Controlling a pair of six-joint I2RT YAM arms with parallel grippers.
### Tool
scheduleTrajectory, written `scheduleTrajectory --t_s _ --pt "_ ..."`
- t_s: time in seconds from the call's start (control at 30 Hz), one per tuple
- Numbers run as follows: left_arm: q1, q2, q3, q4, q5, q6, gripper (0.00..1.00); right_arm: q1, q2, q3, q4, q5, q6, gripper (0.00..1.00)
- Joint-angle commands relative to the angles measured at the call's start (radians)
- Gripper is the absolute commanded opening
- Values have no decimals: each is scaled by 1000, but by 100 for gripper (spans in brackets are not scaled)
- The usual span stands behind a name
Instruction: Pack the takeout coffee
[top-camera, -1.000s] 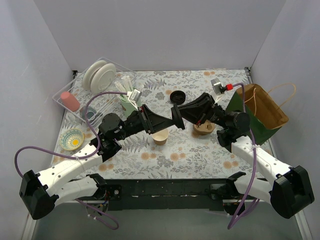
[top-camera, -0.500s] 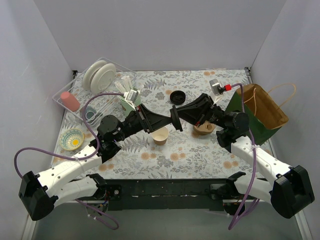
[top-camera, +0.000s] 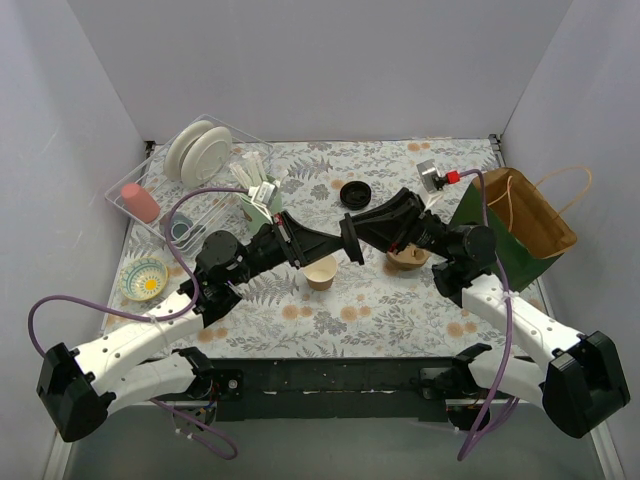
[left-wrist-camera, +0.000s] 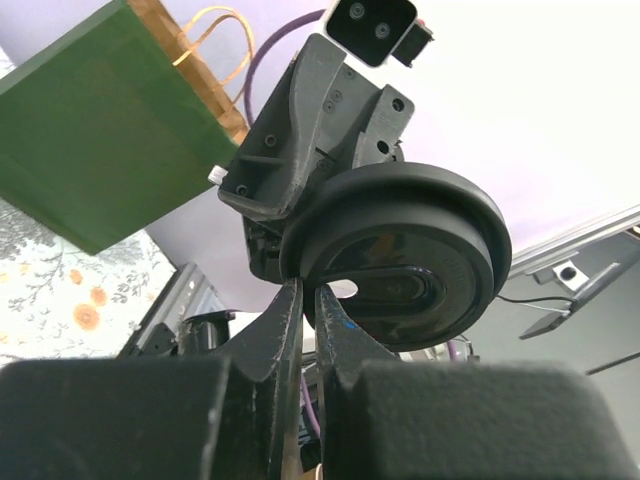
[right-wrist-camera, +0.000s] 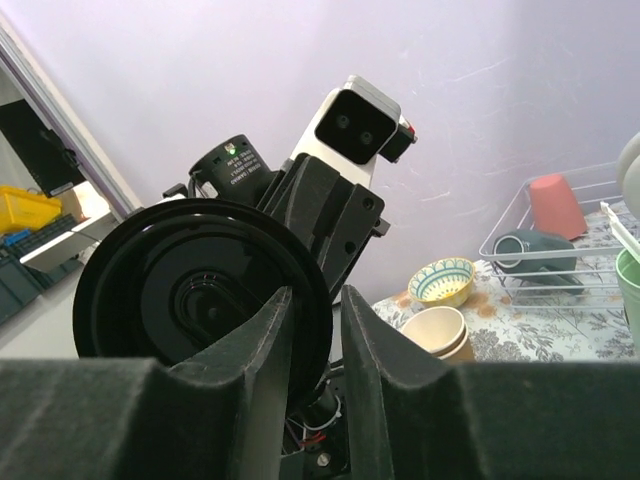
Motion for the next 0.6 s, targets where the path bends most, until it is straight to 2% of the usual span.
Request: scheduleTrajectory --t_s 0.0,0.03,0.07,0.13,0.17,0.23,0.27,0.3,0.4,0.43,0.47,0.57 --pt "-5 -31 43 -80 -27 50 0 3 -39 -22 -44 23 -53 38" --pt "-5 -34 47 -100 -29 70 0 3 -55 -27 -63 26 -84 41" --pt "-5 -43 53 -117 -34 81 0 0 -68 -37 -117 30 -104 52" --pt "-5 -56 72 -190 -57 125 0 2 -114 -42 -206 55 -186 64" --pt "-5 -72 84 -283 -73 148 0 0 -133 -39 -324 70 -219 75" --pt "-5 -89 135 -403 -141 214 0 2 -199 -21 -488 142 -336 82" --pt "-4 -92 155 -540 -168 237 0 0 -219 8 -573 180 -368 86" --pt "-5 -99 178 -604 -201 256 0 -1 -250 30 -766 269 -401 87" --pt "-4 -70 271 -857 -323 325 0 0 -282 102 -1036 427 -501 89" --pt "-5 -54 332 -926 -406 333 0 0 -287 114 -1084 458 -515 90" --pt "-5 -30 363 -1050 -432 355 0 2 -292 124 -1116 481 -538 90" --pt "-5 76 480 -1256 -497 385 0 0 -309 153 -1222 544 -570 93"
